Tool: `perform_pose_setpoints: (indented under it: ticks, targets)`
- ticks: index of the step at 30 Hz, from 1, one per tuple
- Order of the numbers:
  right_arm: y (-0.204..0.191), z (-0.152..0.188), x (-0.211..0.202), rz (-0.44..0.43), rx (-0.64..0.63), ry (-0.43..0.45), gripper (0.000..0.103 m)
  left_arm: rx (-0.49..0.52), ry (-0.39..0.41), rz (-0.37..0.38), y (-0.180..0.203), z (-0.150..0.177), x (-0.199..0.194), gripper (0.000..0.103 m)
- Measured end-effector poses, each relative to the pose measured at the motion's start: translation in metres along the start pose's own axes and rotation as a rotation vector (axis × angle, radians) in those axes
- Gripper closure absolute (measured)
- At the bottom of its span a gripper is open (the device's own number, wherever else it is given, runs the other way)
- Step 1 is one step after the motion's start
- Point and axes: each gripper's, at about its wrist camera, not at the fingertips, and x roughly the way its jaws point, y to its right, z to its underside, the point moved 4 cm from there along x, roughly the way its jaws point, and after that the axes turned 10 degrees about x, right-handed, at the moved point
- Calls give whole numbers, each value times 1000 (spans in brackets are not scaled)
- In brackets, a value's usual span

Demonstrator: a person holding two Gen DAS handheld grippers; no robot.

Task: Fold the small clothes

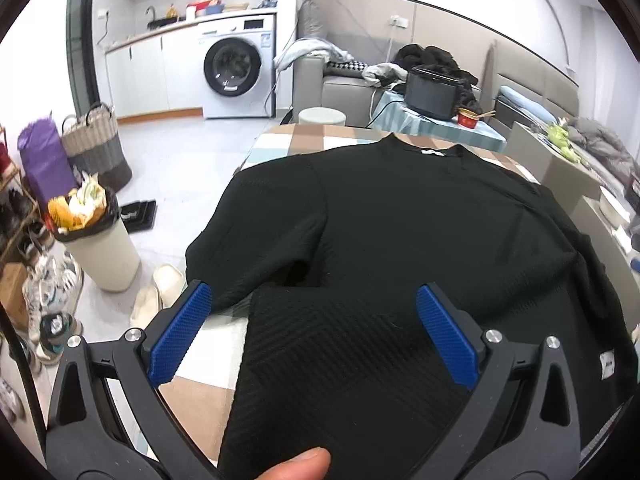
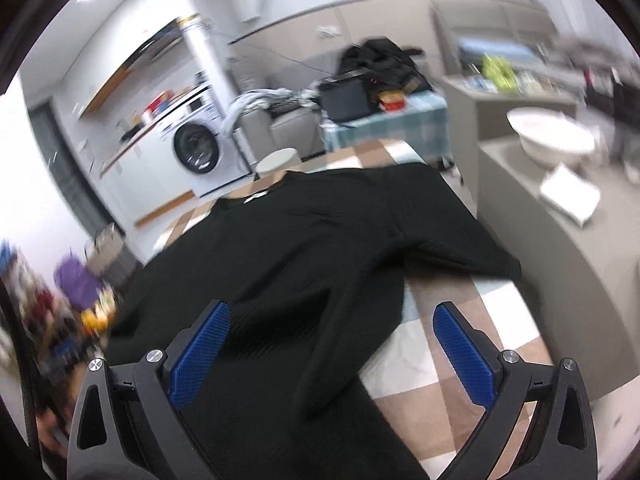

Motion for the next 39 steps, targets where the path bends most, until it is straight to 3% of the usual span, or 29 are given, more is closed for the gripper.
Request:
perform_pose_setpoints:
  ticks: [3,5,7,10,17,22,25,27,34,36,39]
  targets:
    - [30,-12,13,30,165,-28,8,-8,17,-7,-9,-1,8,3]
    - [46,-20,22,14,250,-48,9,1,13,-12,-15,-2,16,9]
    - [60,-25,32,4,334,-71,11,9,0,-2,-18,-4,25,25]
    - [78,-35,49,4,424,-73,14,12,-30,-16,-26,-4,42,38]
    - [115,-60,81,17,574,-73,17,5,-56,-16,-27,-2,62,39]
    - [125,-79,89,76,556,-39,22,46,-39,-17,-18,-4,63,39]
    - [127,-87,93,166,509,-33,35,66,-28,-13,-12,-6,63,39]
    - [129,-87,92,232,479,-40,54,74,-26,-5,-7,-6,61,39]
    - [145,-87,87,280,519,-58,54,80,-27,-9,-3,-4,58,39]
    - [154,-85,87,259,563,-64,44,77,-26,-11,-6,-3,57,39]
    - [163,-84,89,246,610,-80,42,75,-30,-11,-8,-1,57,39]
